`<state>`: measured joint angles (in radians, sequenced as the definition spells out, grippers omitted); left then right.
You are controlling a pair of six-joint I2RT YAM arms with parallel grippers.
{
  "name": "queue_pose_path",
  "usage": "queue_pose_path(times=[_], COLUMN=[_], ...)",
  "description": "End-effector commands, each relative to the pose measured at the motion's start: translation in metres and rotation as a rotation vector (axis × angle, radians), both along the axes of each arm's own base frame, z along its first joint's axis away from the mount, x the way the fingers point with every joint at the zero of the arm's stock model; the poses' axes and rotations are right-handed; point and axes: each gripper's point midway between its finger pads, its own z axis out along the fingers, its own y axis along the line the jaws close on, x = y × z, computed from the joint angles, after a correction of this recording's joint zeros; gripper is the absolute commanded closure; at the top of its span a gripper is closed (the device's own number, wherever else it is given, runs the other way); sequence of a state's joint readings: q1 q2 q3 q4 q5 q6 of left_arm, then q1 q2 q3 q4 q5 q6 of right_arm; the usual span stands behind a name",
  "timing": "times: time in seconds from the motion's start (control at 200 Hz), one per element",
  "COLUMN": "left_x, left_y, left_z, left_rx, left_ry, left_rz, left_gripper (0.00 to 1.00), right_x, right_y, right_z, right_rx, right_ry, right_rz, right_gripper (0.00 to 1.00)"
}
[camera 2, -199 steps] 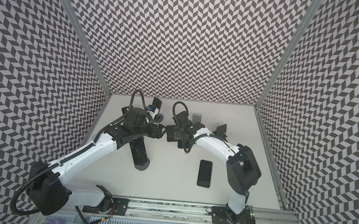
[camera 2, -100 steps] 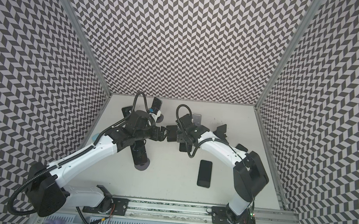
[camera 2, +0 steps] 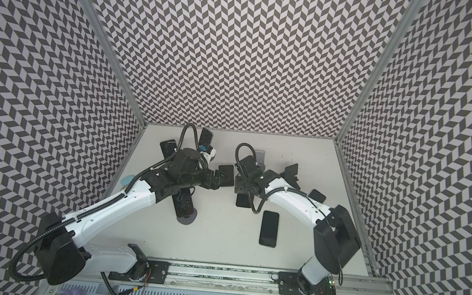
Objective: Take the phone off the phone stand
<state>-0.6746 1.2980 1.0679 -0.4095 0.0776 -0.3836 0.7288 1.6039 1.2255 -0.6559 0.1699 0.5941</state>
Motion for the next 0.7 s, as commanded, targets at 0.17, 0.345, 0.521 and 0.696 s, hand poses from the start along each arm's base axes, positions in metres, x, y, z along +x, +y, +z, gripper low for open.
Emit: queue_pose_path(times=[0.17,0.345,0.521,0.696], left_x=[-0.013,-0.020,-0.024,-0.022], left_y=[0.007,0.013,0.014,0.014], left_z=[0.013,0.011,0.012,0.015], left_rx=[0.000,0.006,0.008,0.017], left_ry=[-0.017,-0.007,-0.006,-0.027], left_rz=[0.007,0.005,-0.003,-0.005], left_gripper=[0.19,0.19,0.19,0.19], right_x=[-0.007,-0.009,-0.007,-0.001], right_y=[0.012,0.014,0.018,0.024], right_z=[0.014,0.014,0.010,0.009], right_rx=[0.121,0.132,0.119,0.103], right_ry=[0.017,0.034,0.052,0.050], right_rz=[-0.010,-0.007,0.007,0.029], right_gripper=[0.50,0.50,0.50,0.50])
